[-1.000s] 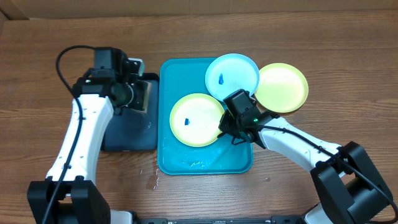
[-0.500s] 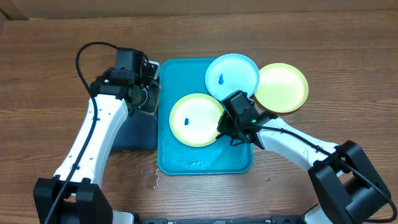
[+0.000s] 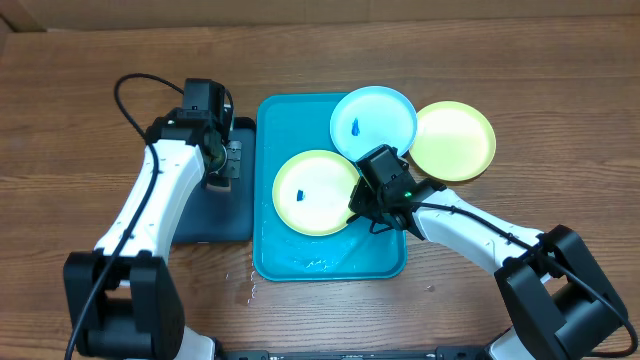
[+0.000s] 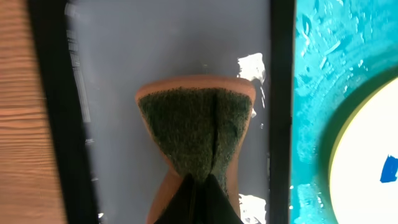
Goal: Clean dirty plates on tray and stack at the side
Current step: 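Lift the sponge with the left gripper and carry it over the yellow plate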
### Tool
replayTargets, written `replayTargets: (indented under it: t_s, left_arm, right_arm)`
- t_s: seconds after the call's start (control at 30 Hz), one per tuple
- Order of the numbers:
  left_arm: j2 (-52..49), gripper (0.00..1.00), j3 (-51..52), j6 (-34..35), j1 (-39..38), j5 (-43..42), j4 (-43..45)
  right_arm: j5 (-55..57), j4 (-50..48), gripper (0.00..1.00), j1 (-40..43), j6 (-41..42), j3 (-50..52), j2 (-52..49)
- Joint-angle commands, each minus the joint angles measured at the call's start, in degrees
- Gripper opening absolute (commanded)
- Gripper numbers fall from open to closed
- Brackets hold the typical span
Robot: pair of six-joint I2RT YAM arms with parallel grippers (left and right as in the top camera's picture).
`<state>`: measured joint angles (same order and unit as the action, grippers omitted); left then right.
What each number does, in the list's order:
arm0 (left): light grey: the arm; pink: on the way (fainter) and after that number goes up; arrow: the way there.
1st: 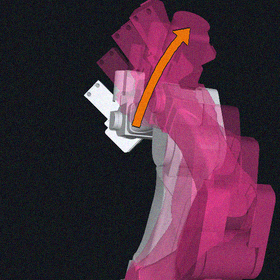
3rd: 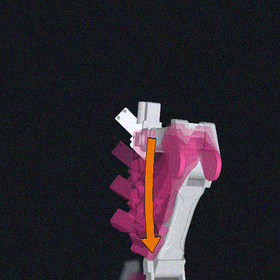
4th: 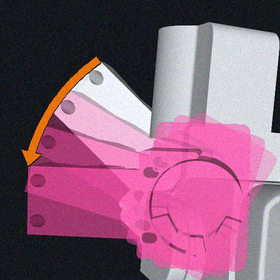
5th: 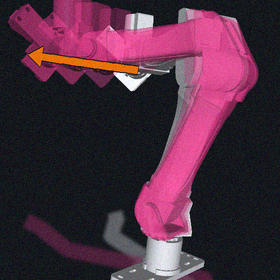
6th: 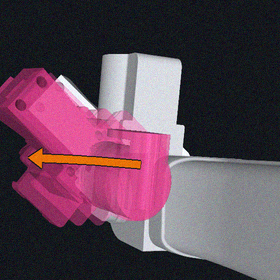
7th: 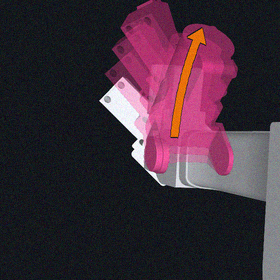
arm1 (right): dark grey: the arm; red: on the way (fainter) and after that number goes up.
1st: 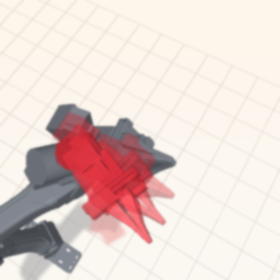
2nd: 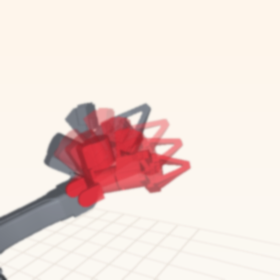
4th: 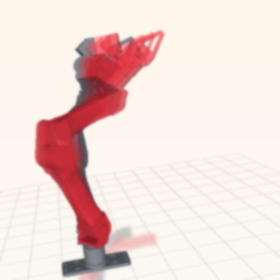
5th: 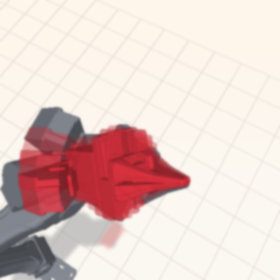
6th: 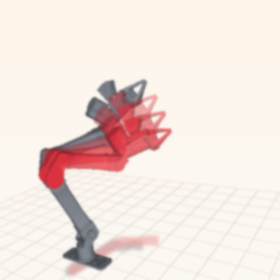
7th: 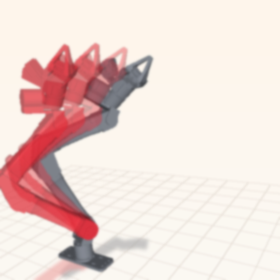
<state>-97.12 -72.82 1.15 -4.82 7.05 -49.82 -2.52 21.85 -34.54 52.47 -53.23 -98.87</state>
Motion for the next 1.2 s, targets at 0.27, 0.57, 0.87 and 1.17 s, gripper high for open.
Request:
replayTargets:
  t_s: [0.27,0.57,0.87,1.17]
  left_arm:
    - [-1.36,0.04,-2.1,0.13,1.2,-4.2,-0.04]
    - [-1.36,0.04,-2.1,-2.4,7.48,-20.46,-0.09]
    - [-1.36,0.04,-2.1,-2.47,6.47,-30.93,-0.04]
    - [-1.4,0.04,-1.95,-0.26,-0.02,-39.5,-0.28]
  right_arm:
    - [0.11,-0.46,0.04,-0.28,-0.13,0.79,-0.17]
    - [-0.02,-0.87,0.13,-0.76,-0.15,0.79,-0.17]
    - [0.09,-1.31,0.04,-0.76,-0.13,0.79,-0.17]
    - [-0.13,-1.77,0.04,-1.16,-0.13,0.79,-0.17]
